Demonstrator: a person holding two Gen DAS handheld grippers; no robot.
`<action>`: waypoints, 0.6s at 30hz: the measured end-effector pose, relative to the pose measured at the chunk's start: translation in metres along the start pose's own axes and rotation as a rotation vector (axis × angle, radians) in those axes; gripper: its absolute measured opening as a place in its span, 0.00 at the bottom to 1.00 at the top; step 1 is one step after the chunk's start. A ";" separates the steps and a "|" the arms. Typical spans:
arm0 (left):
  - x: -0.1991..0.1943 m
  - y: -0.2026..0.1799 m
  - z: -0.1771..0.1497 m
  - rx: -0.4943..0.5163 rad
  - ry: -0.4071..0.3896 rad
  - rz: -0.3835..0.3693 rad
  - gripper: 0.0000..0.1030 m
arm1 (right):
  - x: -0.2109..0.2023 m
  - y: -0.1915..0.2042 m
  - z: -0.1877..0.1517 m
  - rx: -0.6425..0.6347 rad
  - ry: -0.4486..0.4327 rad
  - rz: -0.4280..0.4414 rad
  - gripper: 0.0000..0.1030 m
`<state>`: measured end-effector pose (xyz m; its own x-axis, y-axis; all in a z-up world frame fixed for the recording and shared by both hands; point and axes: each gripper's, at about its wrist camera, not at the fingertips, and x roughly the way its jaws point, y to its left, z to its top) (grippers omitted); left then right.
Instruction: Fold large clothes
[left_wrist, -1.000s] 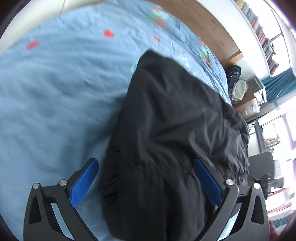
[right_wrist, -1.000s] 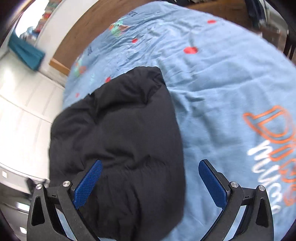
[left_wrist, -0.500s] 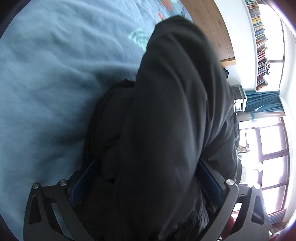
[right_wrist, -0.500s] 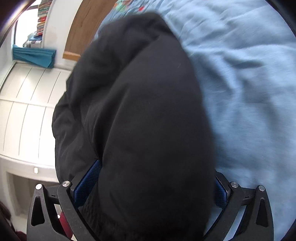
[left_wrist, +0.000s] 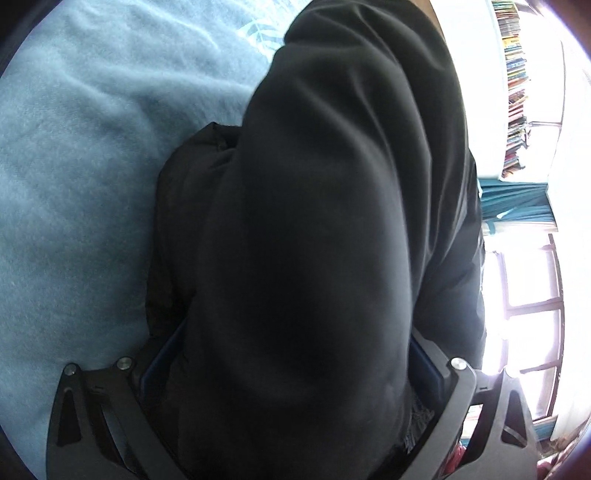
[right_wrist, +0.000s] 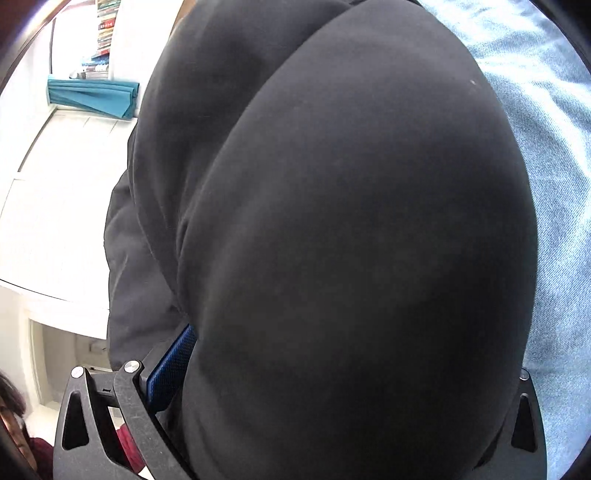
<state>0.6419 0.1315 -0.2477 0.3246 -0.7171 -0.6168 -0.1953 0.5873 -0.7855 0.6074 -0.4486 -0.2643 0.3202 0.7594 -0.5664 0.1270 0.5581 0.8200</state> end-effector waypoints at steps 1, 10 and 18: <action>0.001 -0.002 -0.002 -0.012 -0.016 0.006 1.00 | 0.002 0.001 0.000 0.004 -0.001 -0.005 1.00; 0.001 -0.036 -0.025 -0.028 -0.111 -0.019 0.38 | 0.006 0.031 -0.008 0.018 -0.063 -0.107 0.62; -0.021 -0.102 -0.047 -0.008 -0.168 -0.078 0.22 | -0.009 0.102 -0.021 -0.011 -0.099 -0.116 0.27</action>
<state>0.6113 0.0687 -0.1570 0.4885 -0.6873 -0.5375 -0.1707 0.5288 -0.8314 0.5979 -0.3916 -0.1767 0.3952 0.6529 -0.6461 0.1588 0.6443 0.7482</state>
